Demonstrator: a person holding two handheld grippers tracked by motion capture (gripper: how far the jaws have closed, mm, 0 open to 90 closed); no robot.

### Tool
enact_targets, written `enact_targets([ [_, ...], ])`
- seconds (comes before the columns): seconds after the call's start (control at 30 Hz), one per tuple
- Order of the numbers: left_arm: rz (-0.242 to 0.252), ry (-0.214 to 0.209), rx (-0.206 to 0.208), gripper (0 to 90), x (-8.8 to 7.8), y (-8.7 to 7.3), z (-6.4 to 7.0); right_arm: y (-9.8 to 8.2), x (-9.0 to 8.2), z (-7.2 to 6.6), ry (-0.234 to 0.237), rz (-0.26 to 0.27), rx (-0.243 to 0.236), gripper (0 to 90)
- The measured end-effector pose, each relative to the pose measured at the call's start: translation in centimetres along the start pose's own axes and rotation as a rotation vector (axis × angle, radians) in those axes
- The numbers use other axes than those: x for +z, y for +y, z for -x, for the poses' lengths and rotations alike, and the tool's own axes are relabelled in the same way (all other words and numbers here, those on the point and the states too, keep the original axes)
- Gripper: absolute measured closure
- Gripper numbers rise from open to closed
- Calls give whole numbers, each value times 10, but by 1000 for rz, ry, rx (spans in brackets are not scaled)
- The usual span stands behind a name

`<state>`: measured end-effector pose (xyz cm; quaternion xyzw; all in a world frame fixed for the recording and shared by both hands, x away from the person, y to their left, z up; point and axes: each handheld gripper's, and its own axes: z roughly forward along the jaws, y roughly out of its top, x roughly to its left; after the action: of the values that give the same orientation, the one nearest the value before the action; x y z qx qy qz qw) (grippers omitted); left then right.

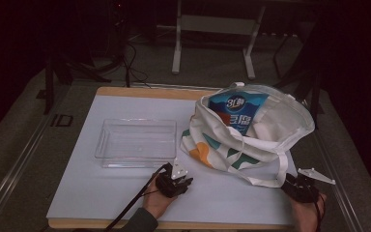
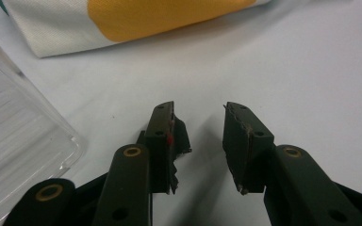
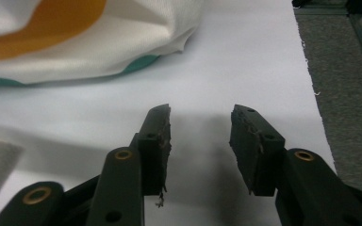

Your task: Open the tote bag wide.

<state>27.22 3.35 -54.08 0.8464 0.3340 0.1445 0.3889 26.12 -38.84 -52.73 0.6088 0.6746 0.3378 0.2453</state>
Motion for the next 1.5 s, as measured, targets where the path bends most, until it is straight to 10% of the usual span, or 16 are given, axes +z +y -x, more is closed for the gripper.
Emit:
enact_targets([
  [0.63, 26, -12, 75, 660, -7, 1, 7, 7, -7, -5, 40, 48, -24, 607],
  [1.5, 122, -62, 115, 638, -53, 51, -5, 28, -26, -10, 79, 94, -12, 726],
])
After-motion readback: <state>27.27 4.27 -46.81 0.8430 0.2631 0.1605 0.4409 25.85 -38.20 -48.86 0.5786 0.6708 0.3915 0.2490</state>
